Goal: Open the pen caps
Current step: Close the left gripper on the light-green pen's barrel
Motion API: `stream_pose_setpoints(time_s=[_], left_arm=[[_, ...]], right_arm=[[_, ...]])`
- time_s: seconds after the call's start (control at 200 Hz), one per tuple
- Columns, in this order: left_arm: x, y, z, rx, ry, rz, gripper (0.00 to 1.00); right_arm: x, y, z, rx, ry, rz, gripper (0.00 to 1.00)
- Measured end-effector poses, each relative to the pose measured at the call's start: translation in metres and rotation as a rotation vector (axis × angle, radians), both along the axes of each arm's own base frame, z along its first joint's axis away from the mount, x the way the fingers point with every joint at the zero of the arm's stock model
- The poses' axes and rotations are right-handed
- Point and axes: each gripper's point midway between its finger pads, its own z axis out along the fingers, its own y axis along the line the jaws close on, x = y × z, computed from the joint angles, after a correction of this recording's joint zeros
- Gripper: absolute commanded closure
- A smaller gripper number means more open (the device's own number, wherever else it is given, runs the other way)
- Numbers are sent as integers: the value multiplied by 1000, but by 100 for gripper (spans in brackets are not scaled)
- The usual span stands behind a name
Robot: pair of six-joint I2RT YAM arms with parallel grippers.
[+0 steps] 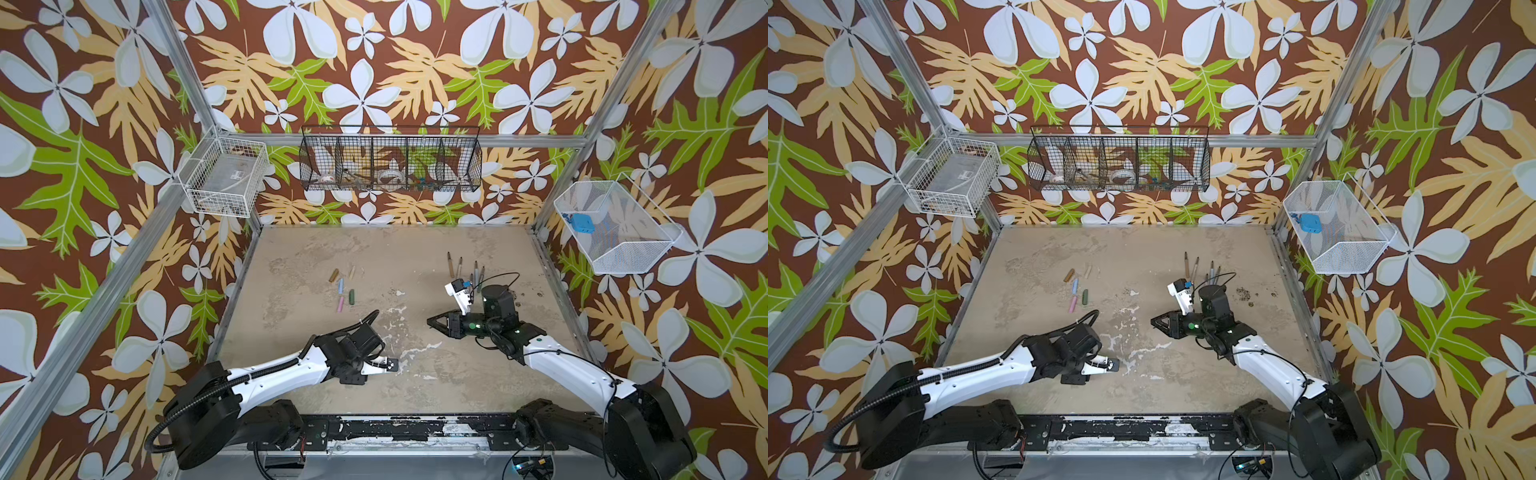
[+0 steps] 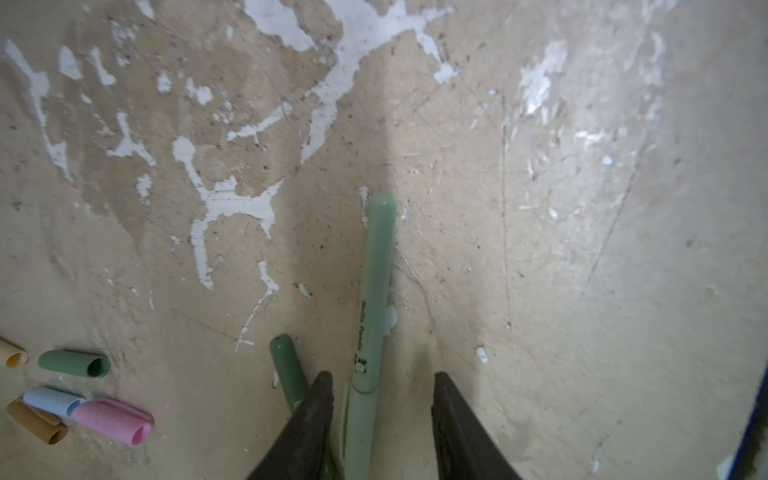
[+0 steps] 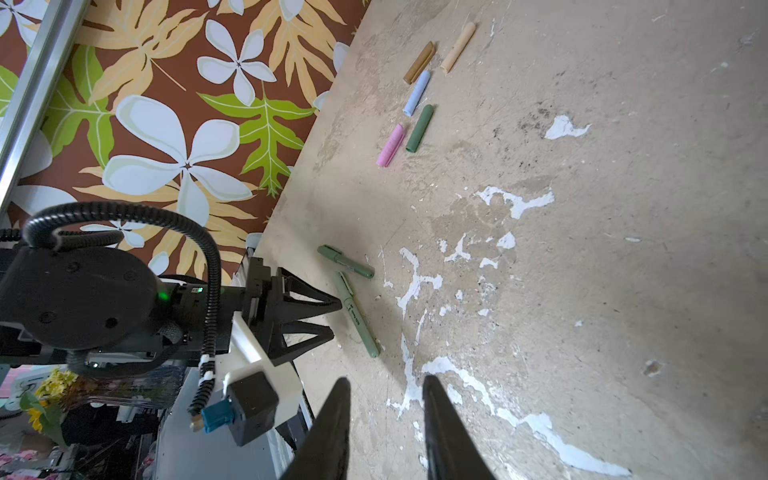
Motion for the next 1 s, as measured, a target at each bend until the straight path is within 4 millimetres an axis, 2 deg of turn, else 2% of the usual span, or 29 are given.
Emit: stream_pose_setpoints(time_s=[0.17, 0.731, 0.946, 1.001], left_arm=[[4, -6, 0, 7, 6, -5, 67], [5, -4, -11, 53, 27, -20, 68], [3, -5, -16, 69, 53, -23, 82], [3, -6, -17, 71, 60, -24, 83]], right_arm=[[0, -1, 2, -4, -15, -4, 70], [0, -2, 1, -12, -19, -2, 70], [1, -3, 1, -17, -22, -9, 70], [1, -3, 0, -20, -23, -11, 70]])
